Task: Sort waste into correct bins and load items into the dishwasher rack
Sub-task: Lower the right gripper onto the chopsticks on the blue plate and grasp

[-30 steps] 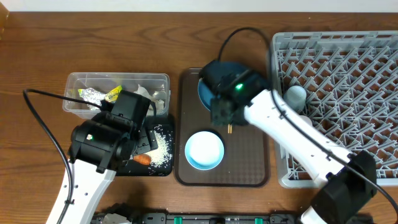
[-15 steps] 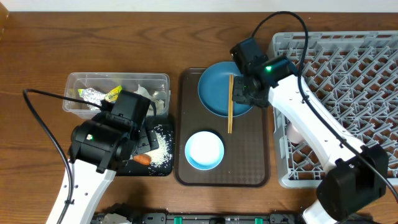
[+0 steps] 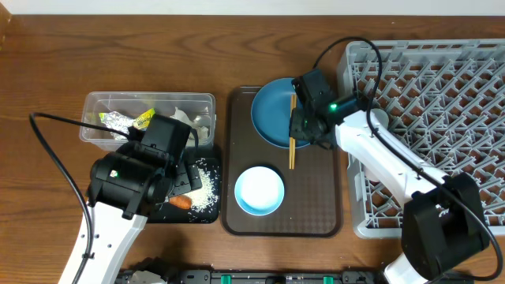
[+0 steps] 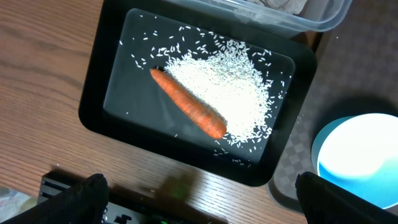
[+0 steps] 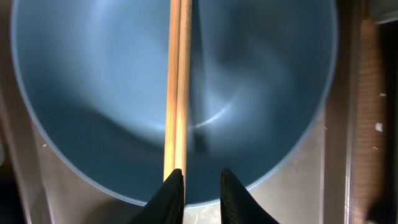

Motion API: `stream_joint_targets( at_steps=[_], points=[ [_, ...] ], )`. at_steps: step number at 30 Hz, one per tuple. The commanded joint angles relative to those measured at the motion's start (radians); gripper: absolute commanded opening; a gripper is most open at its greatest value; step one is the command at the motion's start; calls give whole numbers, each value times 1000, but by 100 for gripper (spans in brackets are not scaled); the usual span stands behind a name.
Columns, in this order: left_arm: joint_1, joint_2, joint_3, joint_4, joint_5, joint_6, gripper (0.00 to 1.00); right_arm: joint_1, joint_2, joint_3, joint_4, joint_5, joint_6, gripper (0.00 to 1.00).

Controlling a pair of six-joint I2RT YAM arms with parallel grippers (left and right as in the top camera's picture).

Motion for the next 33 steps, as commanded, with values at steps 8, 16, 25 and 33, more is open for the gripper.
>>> stream_joint_targets(
  at_steps=[8,16,25,33],
  points=[
    [5,4,-6,-6,-5,3,99,2,9,-115,158,-19,17,24],
    [5,4,-6,-6,-5,3,99,31,9,-119,205,-29,17,24],
    [5,4,-6,-6,-5,3,99,31,9,-132,213,7,16,24],
    [5,4,-6,-6,-5,3,99,32,9,-140,220,9,17,23]
  ],
)
